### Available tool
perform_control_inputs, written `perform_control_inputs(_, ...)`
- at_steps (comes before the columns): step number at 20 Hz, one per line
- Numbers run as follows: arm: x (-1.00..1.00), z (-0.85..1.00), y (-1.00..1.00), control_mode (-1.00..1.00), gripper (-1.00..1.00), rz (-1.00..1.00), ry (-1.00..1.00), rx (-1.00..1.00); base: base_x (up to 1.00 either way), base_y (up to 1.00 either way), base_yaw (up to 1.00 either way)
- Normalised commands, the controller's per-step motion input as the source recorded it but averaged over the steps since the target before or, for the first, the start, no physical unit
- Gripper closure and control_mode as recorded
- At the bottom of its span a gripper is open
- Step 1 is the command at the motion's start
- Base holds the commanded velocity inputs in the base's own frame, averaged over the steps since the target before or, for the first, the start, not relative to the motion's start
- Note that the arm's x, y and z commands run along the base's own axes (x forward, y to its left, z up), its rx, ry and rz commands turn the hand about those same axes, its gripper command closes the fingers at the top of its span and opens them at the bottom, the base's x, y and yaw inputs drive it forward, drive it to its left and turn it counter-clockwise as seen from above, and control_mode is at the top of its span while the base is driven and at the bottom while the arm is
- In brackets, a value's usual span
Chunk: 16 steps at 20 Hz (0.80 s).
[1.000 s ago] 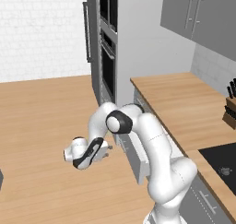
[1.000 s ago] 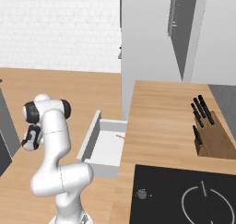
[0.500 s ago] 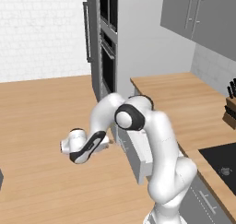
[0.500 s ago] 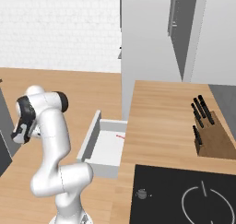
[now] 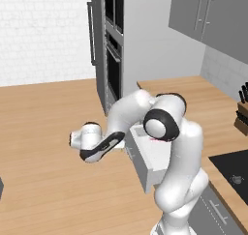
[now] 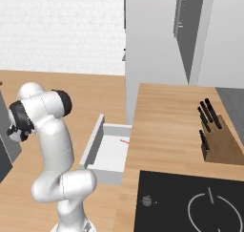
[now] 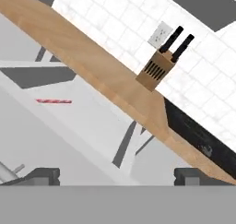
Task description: Take a straw from the drawer in front and place it inside the glass cup on the dining counter.
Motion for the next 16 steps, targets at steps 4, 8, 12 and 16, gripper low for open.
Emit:
perform_control_inputs(4,-0.15,0.63,-0.33,-1.0,-1.0,-0.05,-0.35,0.31,0.0,0.0,0.0)
perform_control_inputs(8,-0.09,0.44,-0.38,-1.0,-1.0,0.0,-0.34,0.36,0.0,0.0,0.0)
perform_control_inputs(12,0.0,0.3,-0.47,-1.0,-1.0,0.0,-0.32,0.38,0.0,0.0,0.0)
perform_control_inputs(16,-0.02,0.04,-0.54,-1.0,-1.0,0.0,-0.34,0.39,0.0,0.0,0.0)
